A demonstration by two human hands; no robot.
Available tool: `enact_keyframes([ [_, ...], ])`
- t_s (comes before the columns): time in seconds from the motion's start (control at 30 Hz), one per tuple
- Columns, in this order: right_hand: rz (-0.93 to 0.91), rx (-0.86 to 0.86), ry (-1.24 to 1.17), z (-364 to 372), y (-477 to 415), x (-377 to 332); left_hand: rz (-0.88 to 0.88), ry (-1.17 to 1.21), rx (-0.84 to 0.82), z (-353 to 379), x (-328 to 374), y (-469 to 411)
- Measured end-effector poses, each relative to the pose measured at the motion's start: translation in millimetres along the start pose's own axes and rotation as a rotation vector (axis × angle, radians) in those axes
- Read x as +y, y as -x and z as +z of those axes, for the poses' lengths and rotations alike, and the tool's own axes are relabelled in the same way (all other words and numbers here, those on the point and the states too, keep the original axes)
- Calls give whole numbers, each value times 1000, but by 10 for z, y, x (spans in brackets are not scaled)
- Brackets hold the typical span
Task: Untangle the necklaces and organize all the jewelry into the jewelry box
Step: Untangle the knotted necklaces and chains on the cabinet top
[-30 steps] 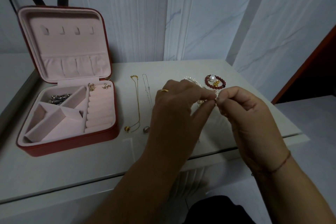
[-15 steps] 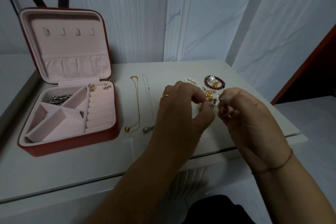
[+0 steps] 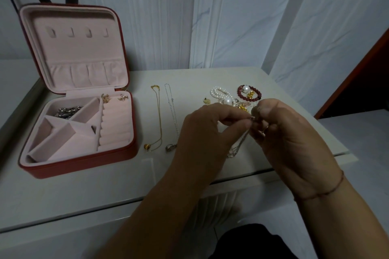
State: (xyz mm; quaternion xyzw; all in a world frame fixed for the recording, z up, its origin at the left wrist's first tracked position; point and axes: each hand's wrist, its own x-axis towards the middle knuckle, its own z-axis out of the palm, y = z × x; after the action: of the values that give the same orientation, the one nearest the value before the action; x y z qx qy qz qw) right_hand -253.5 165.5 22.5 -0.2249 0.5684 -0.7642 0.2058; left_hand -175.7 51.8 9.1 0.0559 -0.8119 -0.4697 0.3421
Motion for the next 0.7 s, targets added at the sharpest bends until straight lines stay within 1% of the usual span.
enact_keyframes([
  [0.07, 9, 3, -1, -11, -3, 3, -10, 19, 9, -13, 5, 3],
  [0.3, 66, -21, 67, -13, 11, 29, -129, 274, 42, -49, 5, 7],
  [0.47, 144, -96, 170, -9, 30, 28, -183, 414, 28, -54, 9, 3],
  [0.6, 185, -105, 127, -29, 26, 18, -216, 484, 43, -66, -3, -3],
  [0.7, 186, -74, 104, -27, 29, -3, -226, 507, 45, -70, -7, 0],
])
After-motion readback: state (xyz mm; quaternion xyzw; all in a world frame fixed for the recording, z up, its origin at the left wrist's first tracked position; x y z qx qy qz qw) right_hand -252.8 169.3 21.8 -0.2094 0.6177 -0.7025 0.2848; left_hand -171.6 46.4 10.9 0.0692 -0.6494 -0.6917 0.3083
